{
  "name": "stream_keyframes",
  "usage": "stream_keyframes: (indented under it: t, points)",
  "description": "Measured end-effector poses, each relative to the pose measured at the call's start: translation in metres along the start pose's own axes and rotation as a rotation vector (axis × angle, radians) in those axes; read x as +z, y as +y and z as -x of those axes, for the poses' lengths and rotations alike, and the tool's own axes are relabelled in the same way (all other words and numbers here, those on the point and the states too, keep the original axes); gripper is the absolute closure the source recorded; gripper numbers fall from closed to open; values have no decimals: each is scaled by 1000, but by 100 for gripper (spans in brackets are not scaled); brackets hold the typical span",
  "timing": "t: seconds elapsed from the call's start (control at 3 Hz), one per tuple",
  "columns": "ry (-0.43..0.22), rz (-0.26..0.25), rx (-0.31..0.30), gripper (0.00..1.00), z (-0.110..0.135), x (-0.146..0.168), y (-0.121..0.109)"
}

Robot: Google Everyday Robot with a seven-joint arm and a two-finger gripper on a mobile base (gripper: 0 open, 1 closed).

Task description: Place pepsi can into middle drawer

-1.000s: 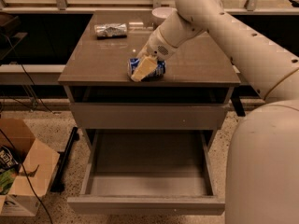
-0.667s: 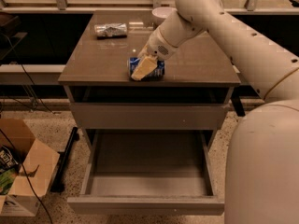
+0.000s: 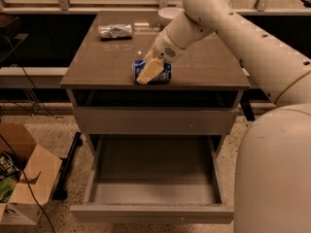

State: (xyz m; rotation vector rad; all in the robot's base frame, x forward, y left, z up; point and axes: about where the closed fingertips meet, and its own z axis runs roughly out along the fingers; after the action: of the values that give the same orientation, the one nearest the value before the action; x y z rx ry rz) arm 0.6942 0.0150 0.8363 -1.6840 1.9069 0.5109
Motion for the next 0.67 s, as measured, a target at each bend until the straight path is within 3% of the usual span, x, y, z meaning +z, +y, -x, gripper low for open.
stream_keyframes:
  t: [0.33, 0.67]
  points:
    - [-4, -8, 3, 100, -1, -6, 15]
    - [-61, -136, 10, 100, 16, -60, 55]
